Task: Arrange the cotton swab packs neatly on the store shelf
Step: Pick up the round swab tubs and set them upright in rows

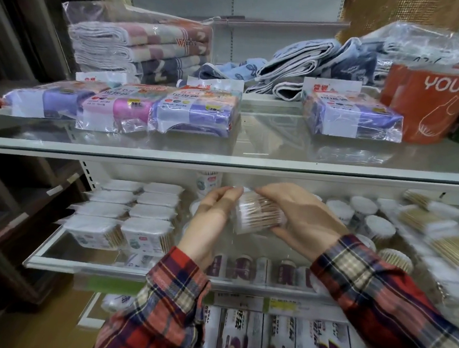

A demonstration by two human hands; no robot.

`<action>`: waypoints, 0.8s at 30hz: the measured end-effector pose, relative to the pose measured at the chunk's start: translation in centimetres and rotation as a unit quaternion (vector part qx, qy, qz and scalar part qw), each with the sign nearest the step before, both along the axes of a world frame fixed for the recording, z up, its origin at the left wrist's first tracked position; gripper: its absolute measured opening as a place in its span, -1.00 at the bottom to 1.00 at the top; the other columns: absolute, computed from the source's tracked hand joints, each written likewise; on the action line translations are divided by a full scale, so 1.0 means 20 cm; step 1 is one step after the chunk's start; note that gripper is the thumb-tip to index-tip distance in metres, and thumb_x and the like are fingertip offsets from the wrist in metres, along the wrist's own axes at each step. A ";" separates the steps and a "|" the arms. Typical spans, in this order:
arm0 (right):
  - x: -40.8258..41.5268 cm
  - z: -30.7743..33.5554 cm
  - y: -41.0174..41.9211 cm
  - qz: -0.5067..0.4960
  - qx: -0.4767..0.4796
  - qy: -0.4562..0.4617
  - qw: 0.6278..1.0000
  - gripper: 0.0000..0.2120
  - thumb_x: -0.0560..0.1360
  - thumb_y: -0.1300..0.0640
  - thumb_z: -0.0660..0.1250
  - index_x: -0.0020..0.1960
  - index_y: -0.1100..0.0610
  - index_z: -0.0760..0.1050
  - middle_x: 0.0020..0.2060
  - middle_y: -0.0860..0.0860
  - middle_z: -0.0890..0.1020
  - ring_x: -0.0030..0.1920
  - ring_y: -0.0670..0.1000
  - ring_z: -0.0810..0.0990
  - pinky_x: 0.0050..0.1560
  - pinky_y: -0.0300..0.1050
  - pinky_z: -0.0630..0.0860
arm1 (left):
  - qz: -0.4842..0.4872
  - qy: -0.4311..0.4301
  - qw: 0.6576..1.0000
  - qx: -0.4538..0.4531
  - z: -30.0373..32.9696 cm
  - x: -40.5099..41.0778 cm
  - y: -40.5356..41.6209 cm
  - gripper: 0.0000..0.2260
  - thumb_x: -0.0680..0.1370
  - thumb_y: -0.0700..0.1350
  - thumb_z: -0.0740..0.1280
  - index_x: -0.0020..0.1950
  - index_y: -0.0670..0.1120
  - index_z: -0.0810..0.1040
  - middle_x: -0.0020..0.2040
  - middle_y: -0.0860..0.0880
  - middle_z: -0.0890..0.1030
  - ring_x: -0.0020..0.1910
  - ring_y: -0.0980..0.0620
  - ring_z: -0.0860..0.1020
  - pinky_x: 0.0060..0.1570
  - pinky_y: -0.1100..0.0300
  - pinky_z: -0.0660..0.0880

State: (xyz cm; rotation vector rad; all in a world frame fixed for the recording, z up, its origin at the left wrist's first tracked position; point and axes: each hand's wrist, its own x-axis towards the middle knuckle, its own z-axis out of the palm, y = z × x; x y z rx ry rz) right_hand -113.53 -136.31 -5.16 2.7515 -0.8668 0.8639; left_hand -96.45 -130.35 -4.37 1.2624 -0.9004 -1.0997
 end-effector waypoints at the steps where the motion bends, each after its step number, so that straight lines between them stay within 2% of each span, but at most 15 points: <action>1: -0.01 0.00 0.02 0.007 -0.007 -0.006 1.000 -0.34 0.31 0.15 0.54 0.34 0.05 0.34 0.20 0.04 0.55 0.18 0.05 0.54 0.22 -0.04 0.49 | -0.023 -0.008 1.000 0.020 -0.01 0.00 0.00 -0.71 0.55 0.07 0.30 0.20 -0.03 0.55 0.08 -0.05 0.66 0.09 -0.02 0.61 0.06 0.13 0.53; 3: -0.04 -0.01 0.06 0.020 -0.033 -0.022 0.999 -0.41 0.36 0.17 0.50 0.32 0.09 0.36 0.20 0.07 0.56 0.19 0.06 0.54 0.24 -0.05 0.48 | -0.077 -0.025 0.995 0.057 -0.02 0.01 0.01 -0.64 0.48 0.14 0.36 0.18 -0.01 0.57 0.08 -0.08 0.67 0.09 -0.10 0.63 0.07 0.02 0.56; 5: -0.06 -0.04 0.09 0.022 -0.054 -0.026 0.998 -0.42 0.36 0.19 0.46 0.33 0.13 0.35 0.24 0.09 0.54 0.25 0.05 0.51 0.30 -0.06 0.43 | -0.114 -0.011 0.991 0.065 -0.04 0.01 0.04 -0.56 0.39 0.13 0.45 0.17 -0.07 0.58 0.07 -0.15 0.68 0.08 -0.17 0.63 0.06 -0.04 0.55; 7: -0.08 -0.07 0.11 0.008 0.011 -0.049 0.999 -0.31 0.34 0.18 0.49 0.38 0.05 0.27 0.31 0.05 0.48 0.33 0.00 0.44 0.36 -0.05 0.38 | -0.129 0.006 0.991 0.044 -0.08 0.01 0.07 -0.55 0.37 0.06 0.50 0.17 -0.11 0.58 0.10 -0.19 0.66 0.09 -0.18 0.62 0.09 -0.07 0.54; 9: -0.10 -0.09 0.15 -0.024 0.134 -0.120 0.983 -0.21 0.30 0.13 0.52 0.38 -0.16 0.19 0.36 -0.03 0.41 0.35 -0.09 0.38 0.38 -0.08 0.35 | -0.139 0.021 0.990 0.024 -0.11 0.01 0.10 -0.59 0.37 0.01 0.45 0.17 -0.11 0.59 0.09 -0.15 0.67 0.08 -0.14 0.63 0.11 -0.05 0.53; 11: -0.11 -0.11 0.18 -0.028 0.275 -0.215 0.937 -0.18 0.27 0.10 0.54 0.33 -0.26 0.15 0.37 -0.10 0.38 0.34 -0.16 0.39 0.36 -0.20 0.34 | -0.144 0.030 0.989 0.013 -0.13 0.01 0.13 -0.59 0.37 0.01 0.43 0.19 -0.08 0.58 0.08 -0.11 0.68 0.05 -0.10 0.64 0.06 0.01 0.54; 14: -0.14 -0.10 0.22 0.012 0.467 -0.372 0.802 -0.31 0.31 0.33 0.50 0.27 -0.13 0.31 0.27 -0.02 0.50 0.21 -0.13 0.55 0.23 -0.27 0.46 | -0.134 0.042 0.990 -0.003 -0.17 0.02 0.14 -0.58 0.36 0.00 0.43 0.21 -0.06 0.57 0.08 -0.11 0.68 0.00 -0.08 0.64 -0.09 0.10 0.57; 16: -0.13 -0.10 0.24 0.020 0.546 -0.436 0.715 -0.49 0.30 0.23 0.43 0.21 -0.01 0.42 0.17 0.06 0.60 0.10 -0.04 0.64 0.11 -0.18 0.56 | -0.122 0.061 0.991 -0.010 -0.19 0.01 0.15 -0.57 0.36 -0.03 0.43 0.21 -0.06 0.57 0.09 -0.11 0.67 -0.01 -0.06 0.64 -0.16 0.18 0.58; 18: -0.11 -0.13 0.24 0.011 0.599 -0.474 0.645 -0.52 0.28 0.08 0.36 0.20 0.06 0.47 0.14 0.09 0.63 0.08 0.03 0.65 0.07 -0.04 0.56 | -0.113 0.081 0.990 -0.009 -0.22 -0.01 0.16 -0.55 0.35 -0.04 0.46 0.23 -0.07 0.56 0.11 -0.11 0.67 -0.01 -0.06 0.64 -0.19 0.21 0.57; 20: -0.07 -0.17 0.25 0.006 0.616 -0.479 0.625 -0.49 0.28 0.03 0.37 0.22 0.09 0.48 0.13 0.09 0.64 0.09 0.06 0.65 0.03 -0.02 0.54 | -0.107 0.091 0.990 -0.005 -0.25 -0.03 0.17 -0.48 0.30 -0.01 0.51 0.24 -0.08 0.55 0.13 -0.12 0.66 0.02 -0.08 0.63 -0.11 0.13 0.55; 22: -0.03 -0.20 0.27 0.003 0.613 -0.477 0.629 -0.49 0.28 0.04 0.40 0.22 0.10 0.48 0.09 0.08 0.66 0.08 0.06 0.65 0.02 -0.03 0.56 | -0.101 0.095 0.990 -0.003 -0.28 -0.05 0.17 -0.43 0.26 0.02 0.52 0.24 -0.10 0.55 0.13 -0.13 0.65 0.07 -0.10 0.62 0.00 0.03 0.52; 24: 0.00 -0.23 0.28 0.001 0.598 -0.483 0.640 -0.50 0.27 0.07 0.41 0.21 0.09 0.48 0.05 0.07 0.68 0.05 0.04 0.66 0.01 -0.08 0.57 | -0.089 0.094 0.992 0.004 -0.31 -0.06 0.17 -0.43 0.26 0.00 0.53 0.23 -0.12 0.54 0.13 -0.13 0.65 0.10 -0.13 0.62 0.05 0.01 0.53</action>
